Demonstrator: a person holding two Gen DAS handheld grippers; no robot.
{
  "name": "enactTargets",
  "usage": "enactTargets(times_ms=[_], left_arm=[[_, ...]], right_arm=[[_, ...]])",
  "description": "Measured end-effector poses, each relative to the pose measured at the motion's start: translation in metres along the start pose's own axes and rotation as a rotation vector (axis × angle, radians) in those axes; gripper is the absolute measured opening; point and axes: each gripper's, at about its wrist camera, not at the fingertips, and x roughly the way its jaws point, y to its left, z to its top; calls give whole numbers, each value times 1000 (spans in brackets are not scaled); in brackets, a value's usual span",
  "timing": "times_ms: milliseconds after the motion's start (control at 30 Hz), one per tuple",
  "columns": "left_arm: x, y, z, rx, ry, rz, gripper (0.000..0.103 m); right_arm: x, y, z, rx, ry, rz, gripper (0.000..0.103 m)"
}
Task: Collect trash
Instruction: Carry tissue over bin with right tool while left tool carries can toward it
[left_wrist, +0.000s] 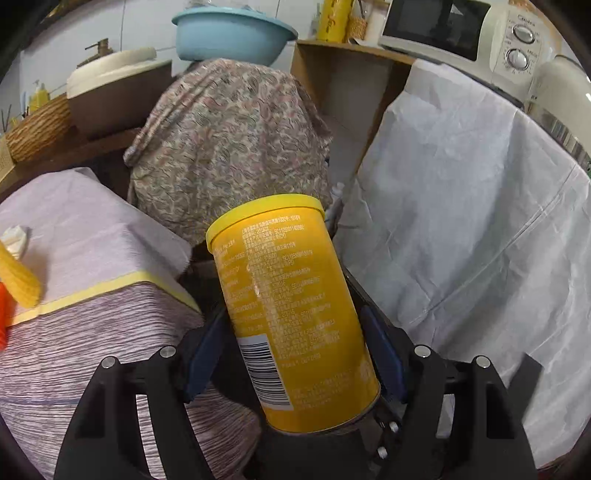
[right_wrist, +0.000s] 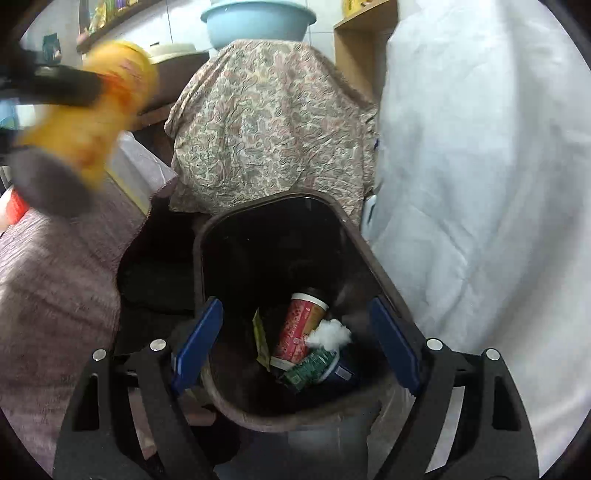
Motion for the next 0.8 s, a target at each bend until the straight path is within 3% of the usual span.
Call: enactTargets(times_ms=[367, 500, 800], left_arm=[[62, -26, -8, -30, 135, -28, 73], [65, -27, -7, -24, 175, -52, 74], [-13, -5, -11, 58, -7, -68, 88]], right_arm=[[-50, -22, -39, 52, 5, -60, 82], [-56, -29, -47, 73, 17, -71, 82], [-62, -11, -45, 40, 15, -50, 82]])
